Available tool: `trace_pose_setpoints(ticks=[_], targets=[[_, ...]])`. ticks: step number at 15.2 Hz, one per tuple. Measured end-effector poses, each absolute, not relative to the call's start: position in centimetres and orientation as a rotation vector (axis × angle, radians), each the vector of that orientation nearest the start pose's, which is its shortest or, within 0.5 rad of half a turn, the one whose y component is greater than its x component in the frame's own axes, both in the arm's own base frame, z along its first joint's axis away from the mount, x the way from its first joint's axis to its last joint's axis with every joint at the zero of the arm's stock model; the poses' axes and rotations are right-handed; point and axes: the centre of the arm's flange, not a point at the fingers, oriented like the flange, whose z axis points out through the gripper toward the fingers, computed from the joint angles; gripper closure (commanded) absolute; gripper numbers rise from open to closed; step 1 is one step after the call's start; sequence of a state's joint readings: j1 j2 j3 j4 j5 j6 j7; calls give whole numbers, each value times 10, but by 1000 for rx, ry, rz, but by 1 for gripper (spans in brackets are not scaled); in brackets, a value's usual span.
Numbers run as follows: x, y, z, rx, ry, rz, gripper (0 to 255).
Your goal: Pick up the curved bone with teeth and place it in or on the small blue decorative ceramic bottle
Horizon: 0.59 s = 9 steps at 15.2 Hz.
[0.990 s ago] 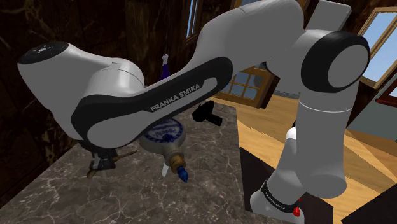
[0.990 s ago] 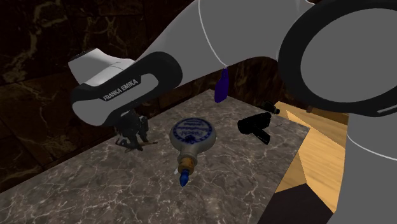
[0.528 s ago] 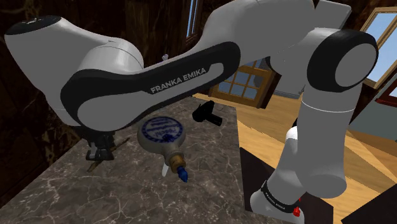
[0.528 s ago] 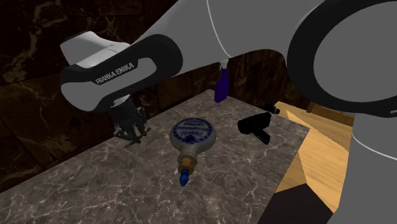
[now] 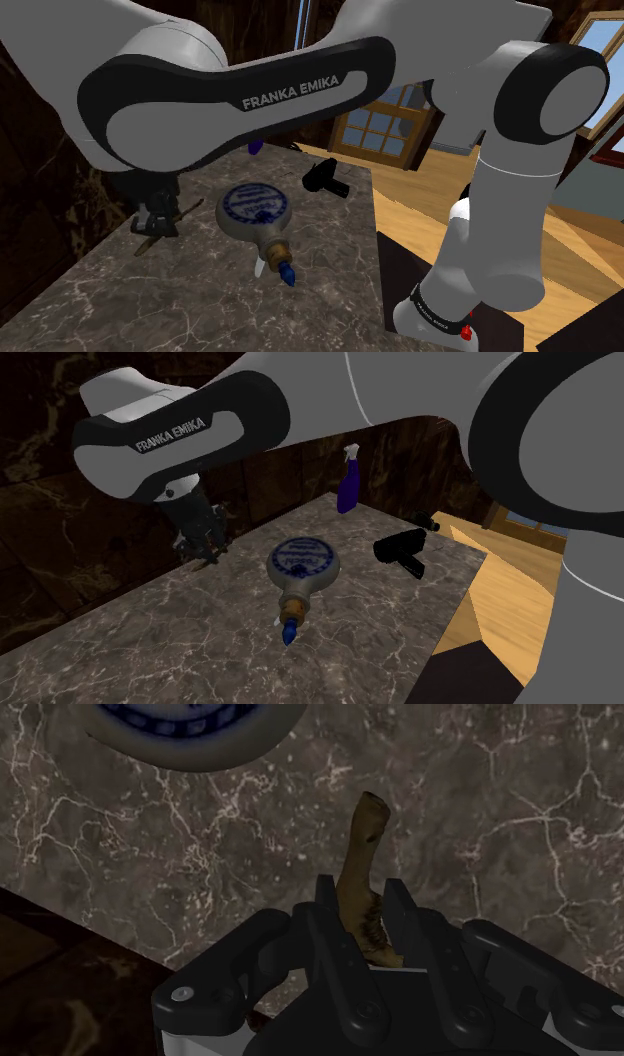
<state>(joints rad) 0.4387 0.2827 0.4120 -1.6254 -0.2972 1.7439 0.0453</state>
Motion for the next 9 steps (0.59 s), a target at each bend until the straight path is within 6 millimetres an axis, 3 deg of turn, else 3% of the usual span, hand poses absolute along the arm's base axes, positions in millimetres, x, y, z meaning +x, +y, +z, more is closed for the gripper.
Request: trace_pose_setpoints(ticks=[7,9], targets=[[450,438,496,-3046,-1416,80,255],[446,422,501,-3046,-1416,81,255]])
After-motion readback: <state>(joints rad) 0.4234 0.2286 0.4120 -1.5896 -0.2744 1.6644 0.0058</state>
